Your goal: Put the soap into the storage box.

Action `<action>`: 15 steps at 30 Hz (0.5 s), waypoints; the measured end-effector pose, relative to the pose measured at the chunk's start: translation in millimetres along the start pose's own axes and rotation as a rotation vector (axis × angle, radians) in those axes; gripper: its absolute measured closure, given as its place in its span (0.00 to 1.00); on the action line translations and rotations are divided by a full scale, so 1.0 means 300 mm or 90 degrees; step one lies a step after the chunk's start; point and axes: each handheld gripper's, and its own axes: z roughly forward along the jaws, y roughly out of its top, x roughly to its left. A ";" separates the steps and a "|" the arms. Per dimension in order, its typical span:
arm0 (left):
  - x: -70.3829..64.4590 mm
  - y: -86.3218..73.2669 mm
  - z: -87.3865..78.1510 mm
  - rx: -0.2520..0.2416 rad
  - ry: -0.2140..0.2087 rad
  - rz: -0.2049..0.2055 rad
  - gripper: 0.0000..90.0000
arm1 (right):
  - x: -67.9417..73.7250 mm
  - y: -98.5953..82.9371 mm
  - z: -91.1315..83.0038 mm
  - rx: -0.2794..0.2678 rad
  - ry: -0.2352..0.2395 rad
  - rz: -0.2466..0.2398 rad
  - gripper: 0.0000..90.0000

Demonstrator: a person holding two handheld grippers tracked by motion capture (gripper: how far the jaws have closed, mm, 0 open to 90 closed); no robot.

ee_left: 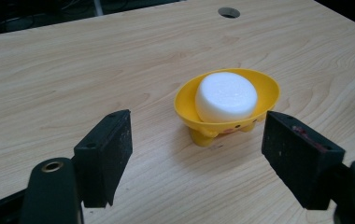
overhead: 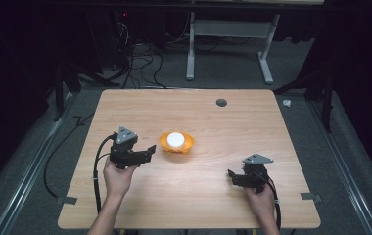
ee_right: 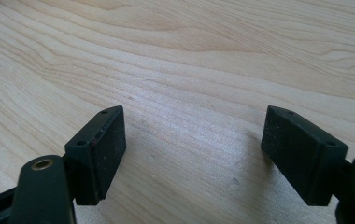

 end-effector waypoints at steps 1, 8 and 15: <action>0.001 -0.002 -0.002 0.000 -0.001 -0.001 0.28 | 0.000 0.000 0.000 0.000 0.000 0.000 0.25; 0.005 -0.020 -0.021 0.003 0.002 -0.002 0.28 | 0.000 0.000 0.000 0.000 0.000 0.000 0.25; 0.013 -0.039 -0.049 -0.002 0.005 -0.006 0.28 | 0.000 0.000 0.000 0.000 0.000 0.000 0.25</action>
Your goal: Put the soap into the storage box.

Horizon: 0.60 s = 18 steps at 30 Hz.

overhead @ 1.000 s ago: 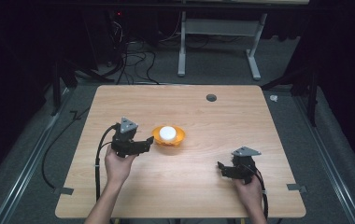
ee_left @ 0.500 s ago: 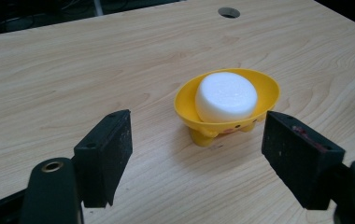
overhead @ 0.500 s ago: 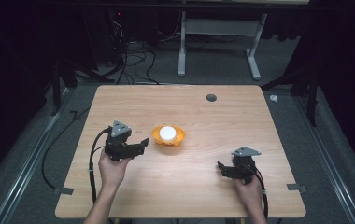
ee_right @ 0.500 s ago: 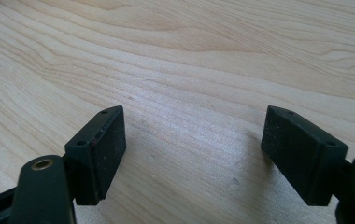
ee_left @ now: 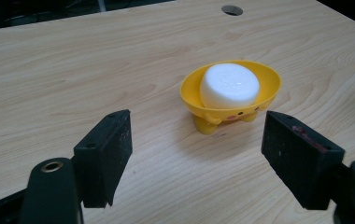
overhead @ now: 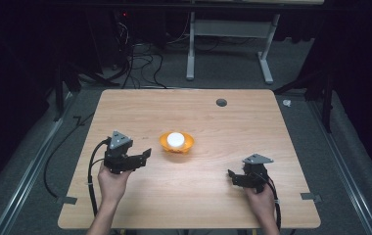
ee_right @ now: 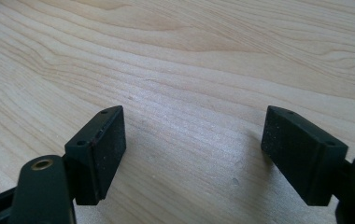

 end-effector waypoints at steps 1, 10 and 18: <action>0.001 -0.003 -0.003 -0.002 0.002 -0.001 0.28 | 0.000 0.000 0.000 0.000 0.000 0.000 0.25; 0.012 -0.026 -0.031 -0.007 0.008 -0.009 0.28 | 0.000 0.000 0.000 0.000 0.000 0.000 0.25; 0.023 -0.051 -0.051 -0.007 0.008 -0.016 0.28 | 0.000 0.000 0.000 0.000 0.000 0.000 0.25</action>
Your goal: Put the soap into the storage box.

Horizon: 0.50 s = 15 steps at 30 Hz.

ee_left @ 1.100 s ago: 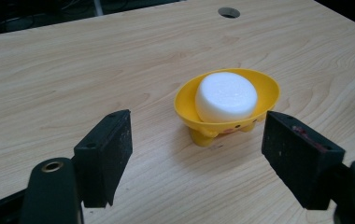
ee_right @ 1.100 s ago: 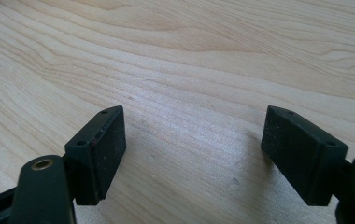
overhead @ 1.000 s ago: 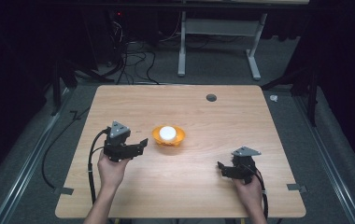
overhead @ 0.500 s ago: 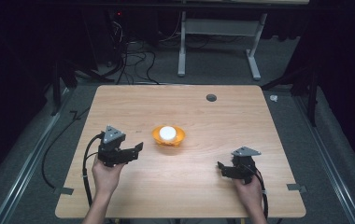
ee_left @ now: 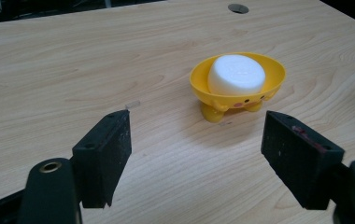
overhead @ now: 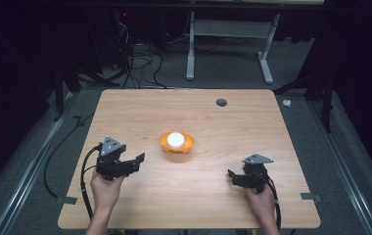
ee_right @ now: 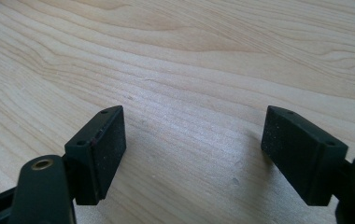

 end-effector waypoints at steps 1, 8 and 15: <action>0.001 -0.003 -0.001 0.001 0.000 -0.001 0.28 | 0.000 0.000 0.000 0.000 0.000 0.000 0.25; 0.007 -0.018 -0.012 -0.002 0.005 -0.007 0.28 | 0.000 0.000 0.000 0.000 0.000 0.000 0.25; 0.011 -0.031 -0.022 0.001 0.008 -0.009 0.28 | 0.000 0.000 0.000 0.000 0.000 0.000 0.25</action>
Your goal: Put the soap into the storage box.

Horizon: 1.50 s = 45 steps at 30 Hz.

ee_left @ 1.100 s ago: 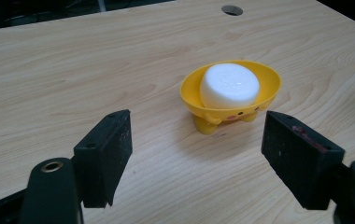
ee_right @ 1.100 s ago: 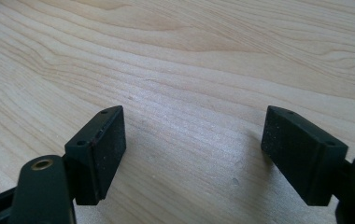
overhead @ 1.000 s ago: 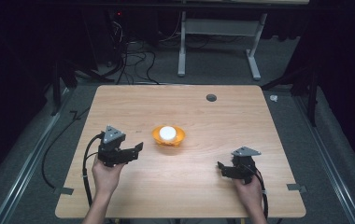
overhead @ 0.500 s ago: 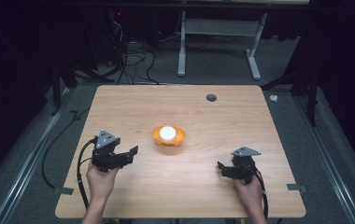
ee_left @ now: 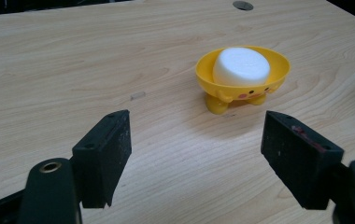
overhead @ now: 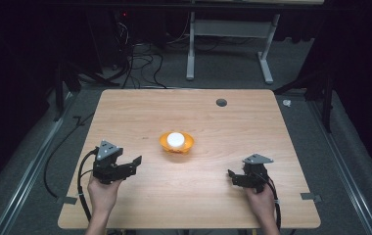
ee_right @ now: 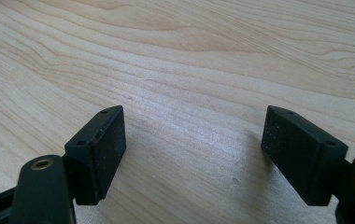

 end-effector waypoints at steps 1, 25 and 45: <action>0.001 -0.001 -0.001 0.001 0.001 -0.001 0.28 | 0.000 0.000 0.000 0.000 0.000 0.000 0.25; 0.001 -0.050 0.000 0.001 -0.008 -0.006 0.28 | 0.000 0.000 0.000 -0.001 0.000 0.000 0.25; 0.012 -0.102 0.013 0.017 -0.002 -0.026 0.28 | 0.001 0.000 0.000 -0.001 0.000 0.000 0.25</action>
